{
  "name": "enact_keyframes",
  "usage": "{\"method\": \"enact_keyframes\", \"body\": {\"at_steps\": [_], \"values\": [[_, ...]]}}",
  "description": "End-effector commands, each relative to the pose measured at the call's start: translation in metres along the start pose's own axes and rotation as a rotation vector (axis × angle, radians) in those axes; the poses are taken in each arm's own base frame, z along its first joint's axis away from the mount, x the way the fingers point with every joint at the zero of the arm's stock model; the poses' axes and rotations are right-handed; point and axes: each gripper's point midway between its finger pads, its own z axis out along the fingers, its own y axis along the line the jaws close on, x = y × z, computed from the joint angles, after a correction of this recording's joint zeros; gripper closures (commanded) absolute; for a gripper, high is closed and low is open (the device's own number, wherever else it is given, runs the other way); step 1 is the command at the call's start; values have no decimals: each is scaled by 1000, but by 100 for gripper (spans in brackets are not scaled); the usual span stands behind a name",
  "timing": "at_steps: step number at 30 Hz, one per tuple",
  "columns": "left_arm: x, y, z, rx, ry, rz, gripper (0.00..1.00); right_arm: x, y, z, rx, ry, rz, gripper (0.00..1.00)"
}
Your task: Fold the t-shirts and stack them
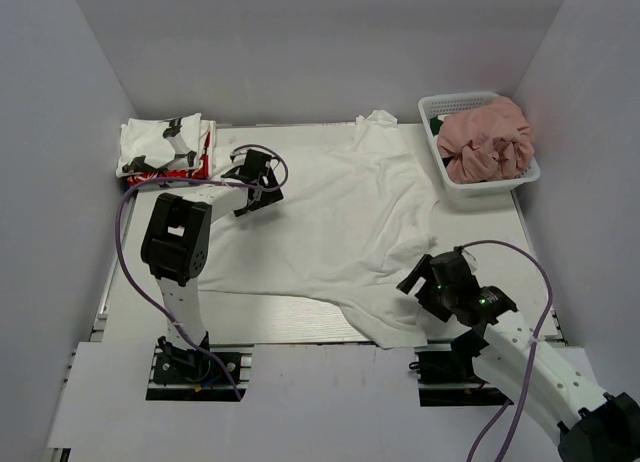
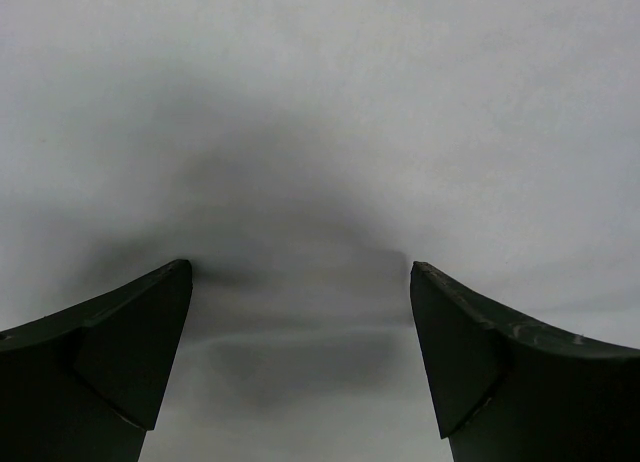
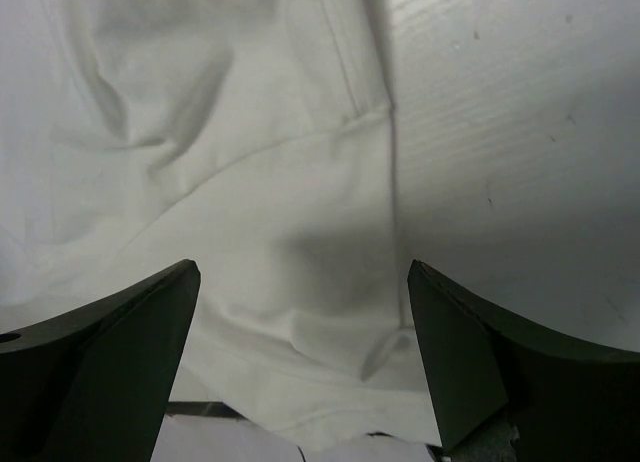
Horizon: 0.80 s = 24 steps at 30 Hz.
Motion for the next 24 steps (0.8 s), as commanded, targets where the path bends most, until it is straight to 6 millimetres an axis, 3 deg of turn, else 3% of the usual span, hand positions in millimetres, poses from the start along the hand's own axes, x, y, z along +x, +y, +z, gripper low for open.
{"method": "enact_keyframes", "body": {"at_steps": [1,3,4,5,8,9,10,11,12,13,15,17,19,21,22,23,24], "values": [[-10,1,-6,10,-6,-29,0,11,-19,-18,83,57,-8,10],[-18,-2,-13,23,-25,-36,0,-6,-7,-24,72,15,-105,10],[-21,-4,-14,29,-32,-39,0,-22,12,-32,32,-26,-124,10],[-29,-2,-19,32,-46,-51,0,-27,16,-31,41,-28,-185,10],[-41,1,-24,14,-86,-37,0,-69,58,-23,17,-136,-307,10],[-57,2,-29,13,-122,-55,0,-85,76,-29,1,-173,-330,10],[-60,2,-31,5,-127,-56,0,-89,81,-9,48,-157,-357,10],[-59,8,-28,-14,-111,-56,0,-98,85,-4,69,-171,-397,10],[-70,12,-27,-28,-125,-61,0,-125,110,-13,54,-246,-382,10],[-70,11,-26,-32,-119,-58,0,-126,108,12,117,-213,-419,10],[-73,24,-17,-60,-96,-74,0,-153,133,13,113,-265,-428,10],[-74,31,-13,-69,-77,-83,0,-162,135,44,180,-226,-488,10],[-69,37,-4,-79,-54,-88,0,-177,154,60,157,-201,-502,10],[-67,41,0,-74,-36,-97,0,-174,146,97,183,-126,-553,10],[-68,44,5,-72,-28,-98,0,-188,162,98,143,-132,-536,10],[-67,48,9,-74,-16,-104,0,-179,149,123,185,-72,-553,10],[-68,47,11,-74,-16,-104,0,-182,148,129,189,-66,-582,10]]}}
